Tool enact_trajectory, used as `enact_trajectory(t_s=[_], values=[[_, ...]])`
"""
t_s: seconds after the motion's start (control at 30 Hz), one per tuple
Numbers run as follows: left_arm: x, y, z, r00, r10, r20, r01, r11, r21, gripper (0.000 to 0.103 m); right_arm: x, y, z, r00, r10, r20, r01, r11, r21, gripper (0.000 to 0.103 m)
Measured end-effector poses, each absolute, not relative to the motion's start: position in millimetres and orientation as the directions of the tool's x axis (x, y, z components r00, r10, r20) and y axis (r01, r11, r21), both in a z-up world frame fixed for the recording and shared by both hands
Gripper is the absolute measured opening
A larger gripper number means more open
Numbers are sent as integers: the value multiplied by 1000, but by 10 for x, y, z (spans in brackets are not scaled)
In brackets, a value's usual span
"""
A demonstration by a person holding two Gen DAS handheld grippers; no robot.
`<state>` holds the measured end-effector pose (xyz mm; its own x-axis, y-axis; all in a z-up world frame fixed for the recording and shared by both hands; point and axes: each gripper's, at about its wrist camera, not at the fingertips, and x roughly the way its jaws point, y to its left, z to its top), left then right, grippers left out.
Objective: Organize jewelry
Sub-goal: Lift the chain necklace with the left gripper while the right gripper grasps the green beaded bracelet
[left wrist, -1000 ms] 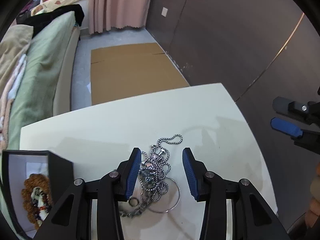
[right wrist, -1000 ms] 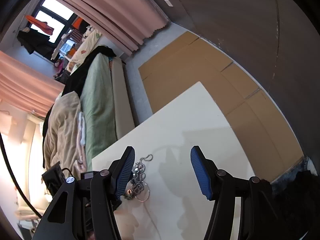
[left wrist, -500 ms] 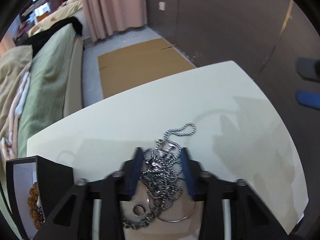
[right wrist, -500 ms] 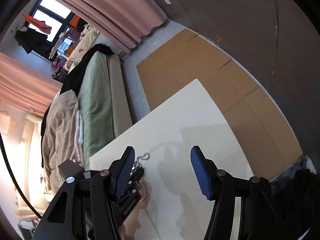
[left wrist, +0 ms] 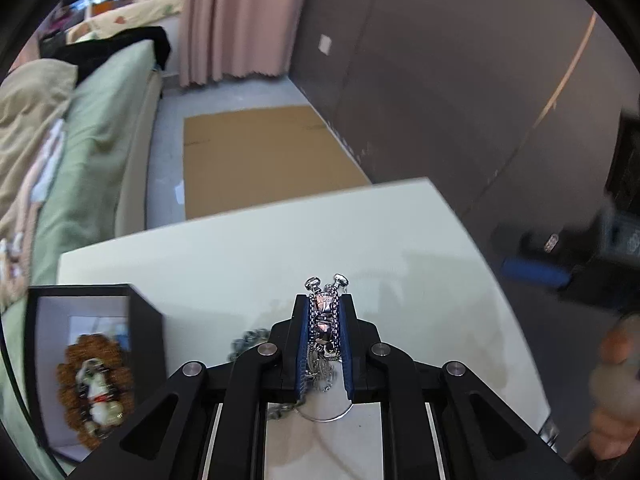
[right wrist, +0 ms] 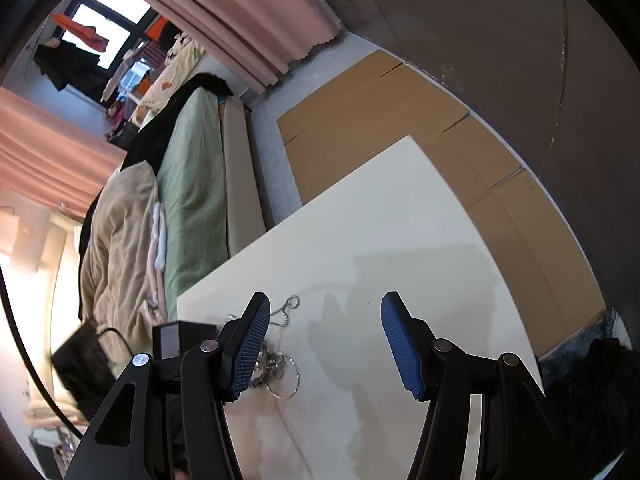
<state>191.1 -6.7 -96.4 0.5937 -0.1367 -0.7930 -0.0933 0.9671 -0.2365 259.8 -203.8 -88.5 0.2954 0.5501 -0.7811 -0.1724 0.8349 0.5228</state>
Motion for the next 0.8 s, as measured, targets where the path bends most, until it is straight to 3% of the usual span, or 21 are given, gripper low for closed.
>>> enact_trajectory(t_s=[0.27,0.8], values=[[1647,101,-600,674,-141,-725,-114,950,-291,14,2434,-1820,-988,241,550,-800,-240,832,500,59],[1164,556,-155,778,-107,-619,-169,914,-369,14,2100,-1130,-1333,174,423,-889,-422,848,321,58]])
